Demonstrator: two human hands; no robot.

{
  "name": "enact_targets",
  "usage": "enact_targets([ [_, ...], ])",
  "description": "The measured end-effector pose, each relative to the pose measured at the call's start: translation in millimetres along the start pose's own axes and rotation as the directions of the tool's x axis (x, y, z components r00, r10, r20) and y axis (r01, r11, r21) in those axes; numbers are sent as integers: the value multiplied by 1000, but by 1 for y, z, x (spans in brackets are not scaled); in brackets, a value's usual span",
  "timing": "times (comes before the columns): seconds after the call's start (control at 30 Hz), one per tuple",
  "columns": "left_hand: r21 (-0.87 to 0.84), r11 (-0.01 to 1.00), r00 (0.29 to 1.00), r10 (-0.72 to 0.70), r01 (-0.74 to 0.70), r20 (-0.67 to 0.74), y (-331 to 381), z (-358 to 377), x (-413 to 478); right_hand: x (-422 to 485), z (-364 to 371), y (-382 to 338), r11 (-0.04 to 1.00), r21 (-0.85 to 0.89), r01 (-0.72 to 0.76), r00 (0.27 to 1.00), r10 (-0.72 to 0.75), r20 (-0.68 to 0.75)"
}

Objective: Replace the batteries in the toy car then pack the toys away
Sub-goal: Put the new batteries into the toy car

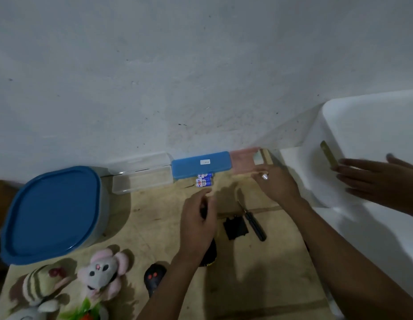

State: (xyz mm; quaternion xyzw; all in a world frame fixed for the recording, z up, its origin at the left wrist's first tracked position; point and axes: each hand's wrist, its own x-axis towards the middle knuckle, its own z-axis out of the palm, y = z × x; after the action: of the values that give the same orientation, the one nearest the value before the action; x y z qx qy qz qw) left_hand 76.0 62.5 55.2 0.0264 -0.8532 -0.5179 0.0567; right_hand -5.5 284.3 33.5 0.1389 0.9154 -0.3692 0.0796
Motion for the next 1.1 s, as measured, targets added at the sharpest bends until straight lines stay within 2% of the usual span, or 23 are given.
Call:
enact_targets([
  [0.07, -36, 994, 985, -97, 104, 144, 11, 20, 24, 22, -10, -3, 989, -147, 10, 1000, -8, 17],
  [0.13, 17, 975, 938, -217, 221, 269, 14, 41, 49, 38, -13, -6, 951, -302, 72, 997, -68, 26],
  [0.2, 78, 961, 903, -274, 264, 331, 12, 59, 70, 47, -11, -13, 886, -441, 144, 989, -118, 87],
  [0.3, 114, 959, 892, -284, 260, 351, 2, 80, 92, 56, -10, -24, 795, -572, 204, 976, -117, 185],
  [0.43, 161, 936, 881, -350, 314, 318, -13, 104, 110, 68, -12, -41, 737, -604, 304, 946, -159, 282],
  [0.53, 108, 915, 880, -405, 390, 248, -25, 113, 114, 73, -9, -51, 692, -649, 316, 935, -113, 335],
  [0.63, 102, 904, 867, -427, 415, 257, -37, 116, 113, 77, -8, -51, 589, -691, 419, 902, -181, 393],
  [0.77, 92, 916, 878, -401, 391, 260, -45, 119, 114, 83, -10, -48, 507, -696, 508, 858, -231, 458],
  [0.87, 53, 901, 866, -429, 431, 258, -49, 121, 114, 85, -8, -50, 458, -686, 565, 823, -248, 511],
  [1.0, 18, 886, 854, -451, 463, 258, -47, 120, 113, 95, -19, -56, 385, -682, 622, 783, -290, 551],
  [1.1, 5, 888, 856, -444, 459, 265, -45, 119, 110, 102, -35, -59, 375, -696, 612, 788, -362, 498],
])
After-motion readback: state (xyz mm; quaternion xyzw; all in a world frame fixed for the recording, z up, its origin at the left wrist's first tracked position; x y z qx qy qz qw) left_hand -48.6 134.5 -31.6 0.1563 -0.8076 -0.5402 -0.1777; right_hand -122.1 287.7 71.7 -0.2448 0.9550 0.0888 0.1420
